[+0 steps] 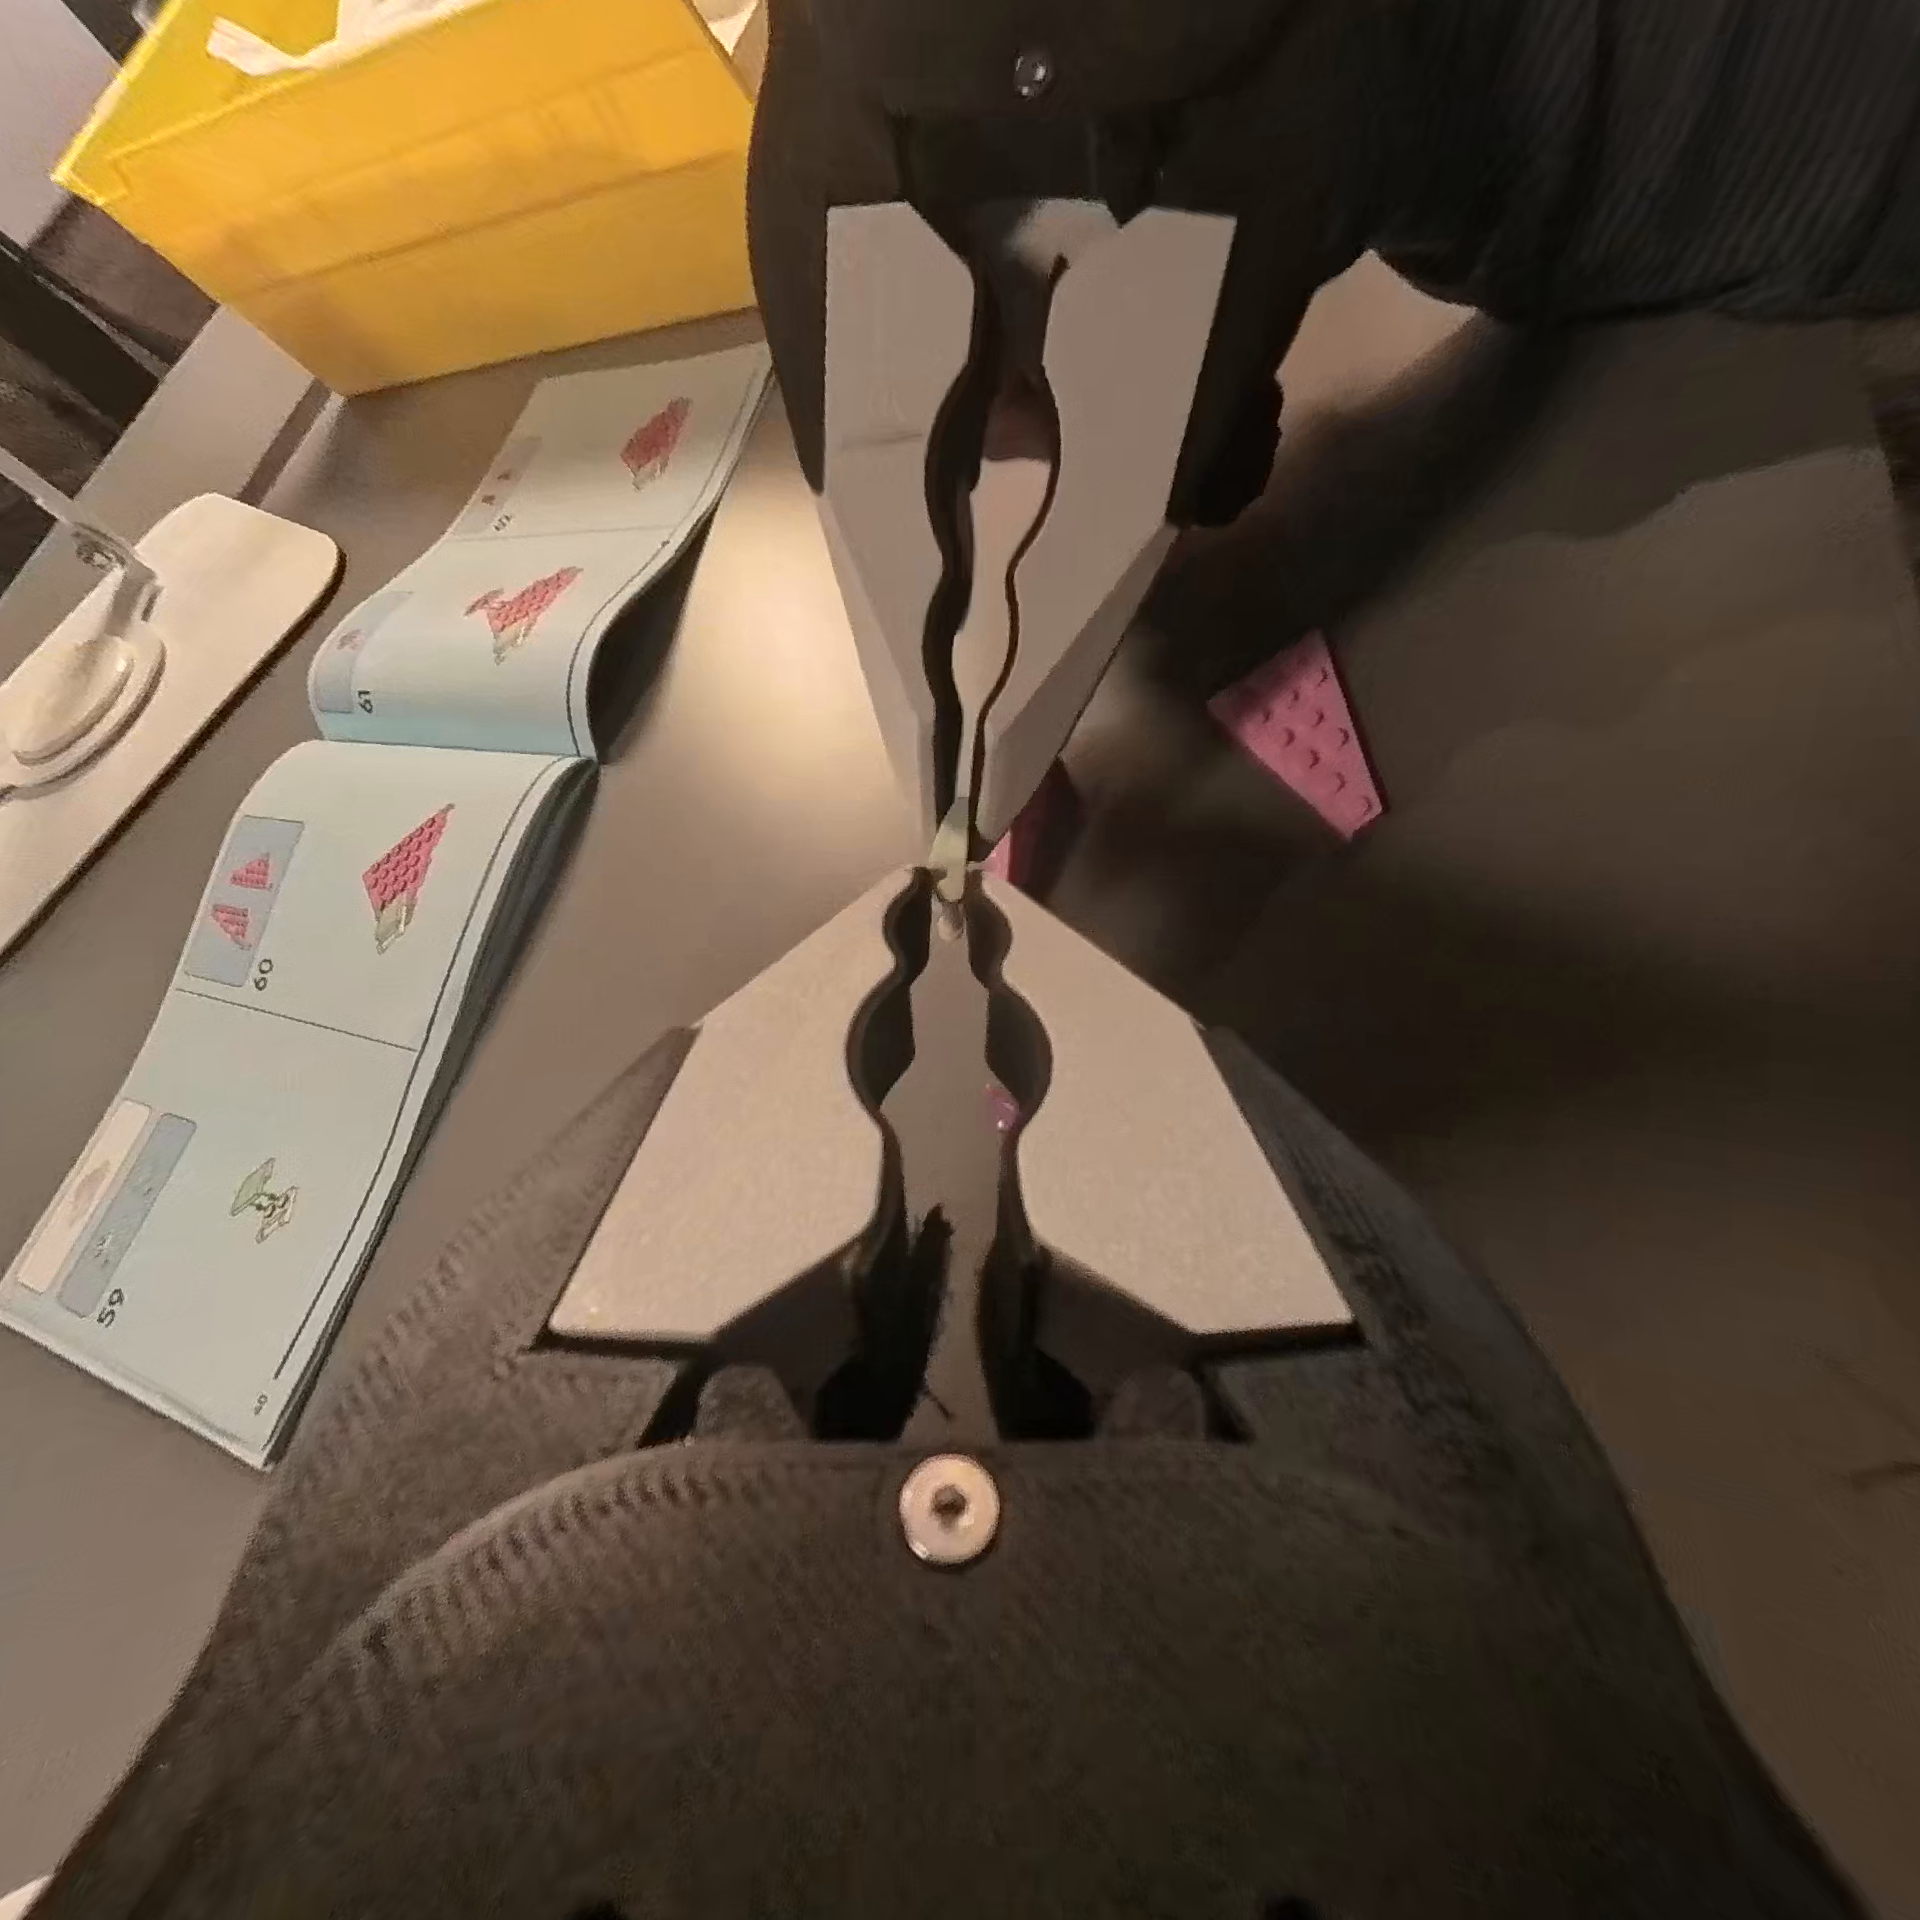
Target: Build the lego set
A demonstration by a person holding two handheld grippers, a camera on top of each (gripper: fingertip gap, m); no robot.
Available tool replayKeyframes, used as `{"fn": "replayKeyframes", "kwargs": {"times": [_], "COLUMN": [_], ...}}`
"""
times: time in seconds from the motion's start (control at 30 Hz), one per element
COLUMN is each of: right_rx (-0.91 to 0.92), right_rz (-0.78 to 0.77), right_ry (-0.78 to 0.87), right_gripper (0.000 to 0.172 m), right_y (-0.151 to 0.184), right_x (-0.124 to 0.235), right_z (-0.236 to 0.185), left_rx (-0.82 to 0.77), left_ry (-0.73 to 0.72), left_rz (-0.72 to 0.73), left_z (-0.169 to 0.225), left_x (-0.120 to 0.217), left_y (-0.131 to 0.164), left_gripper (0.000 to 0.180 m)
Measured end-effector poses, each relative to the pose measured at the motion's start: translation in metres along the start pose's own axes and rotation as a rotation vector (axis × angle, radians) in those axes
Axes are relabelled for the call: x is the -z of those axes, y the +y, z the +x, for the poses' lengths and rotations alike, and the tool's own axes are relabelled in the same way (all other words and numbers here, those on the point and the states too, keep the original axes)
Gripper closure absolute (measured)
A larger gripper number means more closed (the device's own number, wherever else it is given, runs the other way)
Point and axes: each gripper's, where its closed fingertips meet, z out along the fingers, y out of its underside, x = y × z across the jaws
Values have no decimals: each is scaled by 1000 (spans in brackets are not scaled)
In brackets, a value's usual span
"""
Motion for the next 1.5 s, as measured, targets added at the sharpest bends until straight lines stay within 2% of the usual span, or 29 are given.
{"fn": "replayKeyframes", "kwargs": {"times": [0.13, 0.23, 0.33, 0.43, 0.63, 0.9, 1.5], "right_rx": [15, 26, 8, -64, -111, -125, -165], "right_rz": [-22, 20, 65, 37, -52, -102, -135], "right_ry": [2, 44, 66, 9, -75, -95, -83], "right_gripper": [170, 169, 156, 145, 138, 142, 155], "right_y": [3, -3, -9, 0, 19, 30, 33], "right_x": [-3, 0, 8, 10, 0, -6, -12], "right_z": [-1, 5, 10, 8, -3, -6, -5], "left_rx": [56, 125, 225, 313, 363, 492, 506], "left_ry": [46, 51, 50, 81, 117, 223, 268], "left_rz": [-26, 7, 31, 41, 0, -20, -97], "left_z": [2, -4, -14, -17, -11, -3, 3], "left_x": [-2, 1, 5, 5, -2, -7, -21], "left_y": [5, 2, 2, 5, 11, 13, 22], "left_gripper": [175, 175, 176, 176, 176, 176, 175]}}
